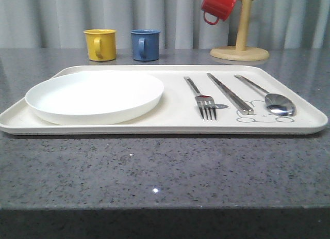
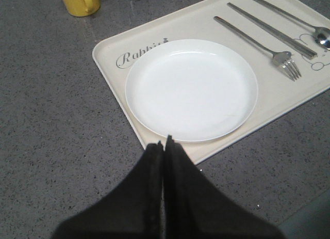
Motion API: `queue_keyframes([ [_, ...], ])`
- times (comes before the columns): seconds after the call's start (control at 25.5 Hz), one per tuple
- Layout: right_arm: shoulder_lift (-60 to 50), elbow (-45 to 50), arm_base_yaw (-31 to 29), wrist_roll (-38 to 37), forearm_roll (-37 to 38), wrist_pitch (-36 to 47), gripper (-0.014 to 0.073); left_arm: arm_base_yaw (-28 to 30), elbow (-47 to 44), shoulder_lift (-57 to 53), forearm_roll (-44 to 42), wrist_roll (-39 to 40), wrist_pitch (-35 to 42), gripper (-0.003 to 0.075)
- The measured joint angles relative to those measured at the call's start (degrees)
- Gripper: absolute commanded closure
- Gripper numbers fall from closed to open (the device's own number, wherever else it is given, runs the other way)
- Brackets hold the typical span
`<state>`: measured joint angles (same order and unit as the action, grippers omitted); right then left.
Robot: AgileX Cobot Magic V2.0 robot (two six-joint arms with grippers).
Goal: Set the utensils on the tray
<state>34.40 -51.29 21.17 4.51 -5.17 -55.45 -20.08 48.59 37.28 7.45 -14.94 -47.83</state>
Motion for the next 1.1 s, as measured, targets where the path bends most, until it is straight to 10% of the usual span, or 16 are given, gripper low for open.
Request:
queue_keyframes([
  [0.63,0.00,0.00,0.00,0.00,0.00,0.43,0.0663,0.19,-1.49,-2.50,0.21,0.00,0.22,0.0738],
  [1.1,0.00,0.00,0.00,0.00,0.00,0.49,0.0663,19.41,-27.17,-29.52,-1.34,0.00,19.30,0.0738],
])
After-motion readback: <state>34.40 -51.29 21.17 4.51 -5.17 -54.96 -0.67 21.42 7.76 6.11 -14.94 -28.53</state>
